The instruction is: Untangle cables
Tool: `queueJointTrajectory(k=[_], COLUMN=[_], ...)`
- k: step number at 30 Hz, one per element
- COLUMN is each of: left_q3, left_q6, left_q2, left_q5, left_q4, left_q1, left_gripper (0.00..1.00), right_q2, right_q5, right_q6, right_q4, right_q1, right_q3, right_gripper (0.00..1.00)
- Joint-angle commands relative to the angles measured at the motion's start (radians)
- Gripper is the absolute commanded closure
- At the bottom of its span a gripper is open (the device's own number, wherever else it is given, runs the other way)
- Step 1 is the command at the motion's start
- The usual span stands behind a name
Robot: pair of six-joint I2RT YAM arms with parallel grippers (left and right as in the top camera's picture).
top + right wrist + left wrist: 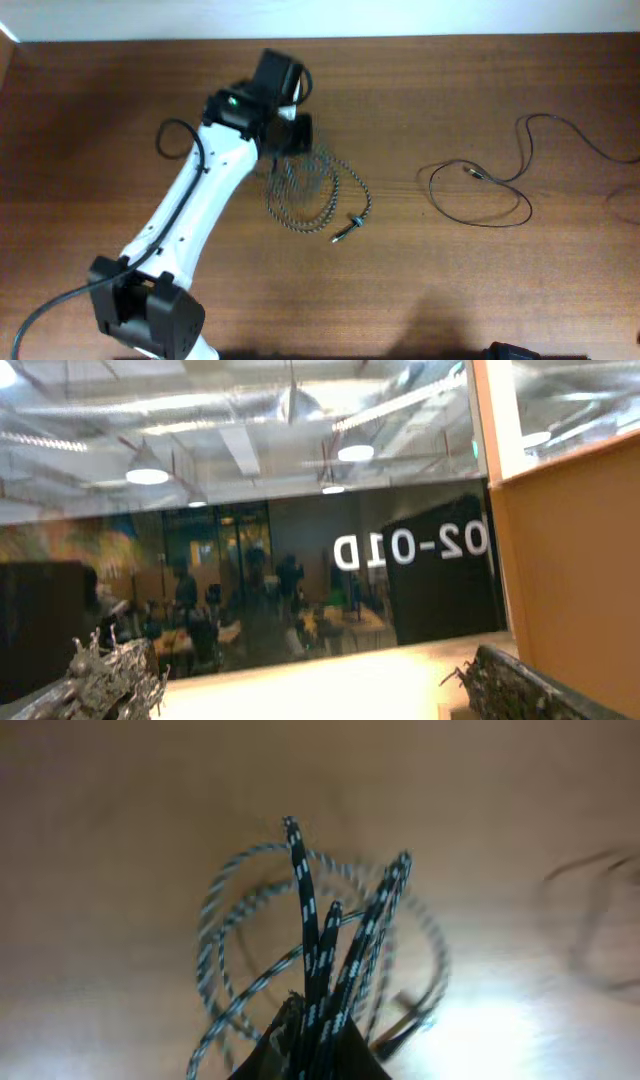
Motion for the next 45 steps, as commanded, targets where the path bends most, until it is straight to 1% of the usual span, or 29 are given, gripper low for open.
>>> queueJointTrajectory(k=[1, 3, 4, 5, 7, 8, 11, 13, 15, 17, 19, 22, 23, 24, 25, 26, 29, 31, 32, 33, 34, 35, 37, 38, 39, 40, 43, 44, 45], left_q3=[0.249, 0.334, 0.335, 0.335, 0.335, 0.337, 0.341, 0.351, 0.353, 0.353, 0.353, 0.353, 0.353, 0.353, 0.353, 0.353, 0.353, 0.353, 0.353, 0.353, 0.353, 0.353, 0.353, 0.353, 0.353, 0.353, 0.353, 0.353, 0.353], left_q6=[0.019, 0.010, 0.008, -0.035, -0.050, -0.050, -0.075, -0.182, -0.202, -0.203, -0.218, -0.267, -0.267, -0.267, -0.266, -0.264, -0.154, 0.023, 0.050, 0.051, 0.059, 0.146, 0.257, 0.298, 0.399, 0.432, 0.431, 0.431, 0.431], left_q2=[-0.006, -0.006, -0.006, -0.003, 0.037, 0.087, 0.266, 0.378, 0.481, 0.574, 0.636, 0.739, 0.755, 0.756, 0.756, 0.756, 0.699, 0.577, 0.500, 0.429, 0.379, 0.315, 0.236, 0.201, 0.150, 0.086, -0.048, -0.119, -0.193], left_q5=[0.043, 0.117, 0.145, 0.161, 0.170, 0.173, 0.172, 0.172, 0.127, 0.011, 0.012, 0.022, 0.022, 0.020, 0.018, 0.010, 0.050, 0.255, 0.270, 0.364, 0.501, 0.737, 1.070, 1.147, 1.132, 0.896, 0.307, 0.185, 0.146], left_q4=[0.121, 0.380, 0.459, 0.588, 0.856, 1.009, 1.266, 1.324, 1.341, 1.341, 1.307, 1.280, 1.263, 1.225, 1.182, 1.146, 1.020, 0.895, 0.793, 0.710, 0.664, 0.623, 0.565, 0.517, 0.398, 0.239, 0.031, -0.012, -0.013], left_q1=[0.001, 0.001, 0.000, -0.002, -0.032, -0.073, -0.174, -0.218, -0.255, -0.266, -0.270, -0.312, -0.325, -0.332, -0.338, -0.336, -0.277, -0.197, -0.157, -0.125, -0.099, -0.059, -0.006, 0.021, 0.065, 0.114, 0.145, 0.145, 0.145], left_gripper=[1.00, 1.00, 1.00, 1.00, 1.00, 1.00, 1.00, 1.00, 1.00, 1.00, 0.99, 0.91, 0.82, 0.52, 0.07, 0.01, 0.01, 0.01, 0.01, 0.01, 0.01, 0.01, 0.01, 0.00, 0.01, 0.01, 0.01, 0.01, 0.01], right_q2=[-0.015, -0.015, -0.015, -0.015, -0.015, -0.015, -0.015, -0.015, -0.015, -0.015, -0.015, -0.015, -0.015, -0.015, -0.015, -0.015, -0.015, -0.015, -0.015, -0.015, -0.015, -0.015, -0.015, -0.015, -0.015, -0.015, -0.015, -0.015, -0.017], right_q5=[0.013, 0.013, 0.013, 0.013, 0.014, 0.014, 0.013, 0.013, 0.013, 0.013, 0.013, 0.013, 0.013, 0.013, 0.013, 0.013, 0.012, 0.012, 0.011, 0.012, 0.011, 0.005, 0.005, 0.005, 0.005, 0.004, -0.105, -0.156, -0.184], right_q6=[-0.007, -0.007, -0.007, -0.007, -0.007, -0.007, -0.007, -0.007, -0.007, -0.007, -0.007, -0.007, -0.007, -0.007, -0.007, -0.006, -0.003, 0.005, 0.006, 0.030, 0.058, 0.058, 0.058, 0.077, 0.135, 0.187, 0.211, 0.211, 0.211], right_q4=[0.050, 0.060, 0.060, 0.060, 0.061, 0.062, 0.083, 0.102, 0.131, 0.164, 0.185, 0.241, 0.250, 0.255, 0.254, 0.254, 0.254, 0.251, 0.251, 0.251, 0.251, 0.251, 0.252, 0.252, 0.251, 0.251, 0.272, 0.285, 0.293], right_q1=[0.004, 0.004, 0.004, 0.004, 0.004, 0.004, 0.004, 0.004, 0.004, 0.004, 0.004, 0.004, 0.004, 0.004, 0.004, 0.004, 0.004, 0.004, 0.004, 0.004, 0.004, 0.004, 0.004, 0.004, 0.004, 0.004, 0.004, 0.004, 0.004], right_q3=[-0.081, -0.098, -0.098, -0.098, -0.104, -0.110, -0.140, -0.168, -0.204, -0.248, -0.278, -0.346, -0.357, -0.363, -0.363, -0.363, -0.365, -0.365, -0.365, -0.365, -0.365, -0.365, -0.365, -0.365, -0.365, -0.365, -0.365, -0.365, -0.365], right_gripper=[0.01, 0.01, 0.01, 0.01, 0.01, 0.01, 0.01, 0.01, 0.01, 0.01, 0.01, 0.01, 0.01, 0.01, 0.01, 0.01, 0.01, 0.01, 0.01, 0.01, 0.01, 0.01, 0.01, 0.01, 0.01, 0.01, 0.01, 0.01, 0.01])
